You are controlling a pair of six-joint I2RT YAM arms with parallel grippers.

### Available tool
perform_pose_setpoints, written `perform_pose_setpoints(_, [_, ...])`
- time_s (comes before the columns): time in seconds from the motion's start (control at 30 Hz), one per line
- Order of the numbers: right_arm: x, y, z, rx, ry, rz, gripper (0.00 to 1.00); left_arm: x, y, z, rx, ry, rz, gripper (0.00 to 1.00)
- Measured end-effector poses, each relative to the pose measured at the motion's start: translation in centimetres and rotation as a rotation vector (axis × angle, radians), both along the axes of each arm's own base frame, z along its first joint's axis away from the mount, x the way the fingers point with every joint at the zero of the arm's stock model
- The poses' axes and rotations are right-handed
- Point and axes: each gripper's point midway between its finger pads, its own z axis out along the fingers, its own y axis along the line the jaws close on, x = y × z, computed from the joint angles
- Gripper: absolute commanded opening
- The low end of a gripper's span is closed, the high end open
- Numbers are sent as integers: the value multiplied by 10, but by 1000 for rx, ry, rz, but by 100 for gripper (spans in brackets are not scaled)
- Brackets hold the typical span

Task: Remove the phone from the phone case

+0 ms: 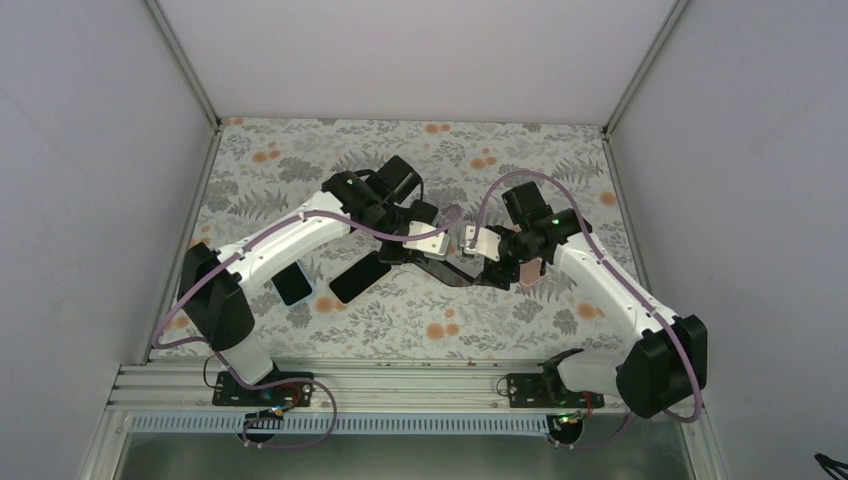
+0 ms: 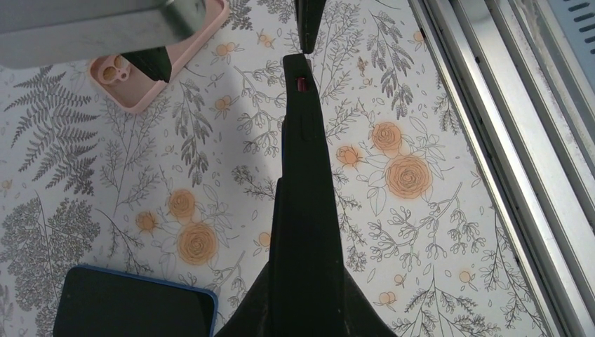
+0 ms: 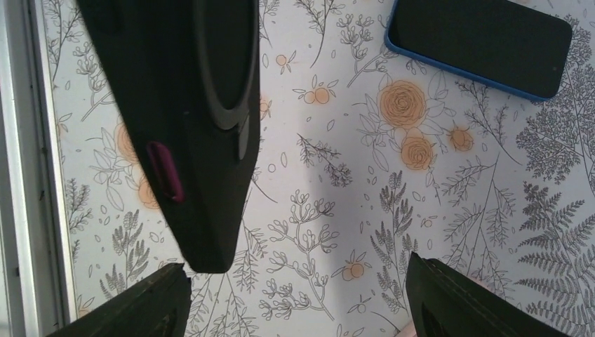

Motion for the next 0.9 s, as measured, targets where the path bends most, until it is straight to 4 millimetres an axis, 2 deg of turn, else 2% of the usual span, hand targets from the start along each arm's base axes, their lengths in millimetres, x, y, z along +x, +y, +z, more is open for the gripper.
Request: perform_pose_setpoints(0.9, [4,3,-4,11,7,-5,77,2,1,0,8,-10,6,2])
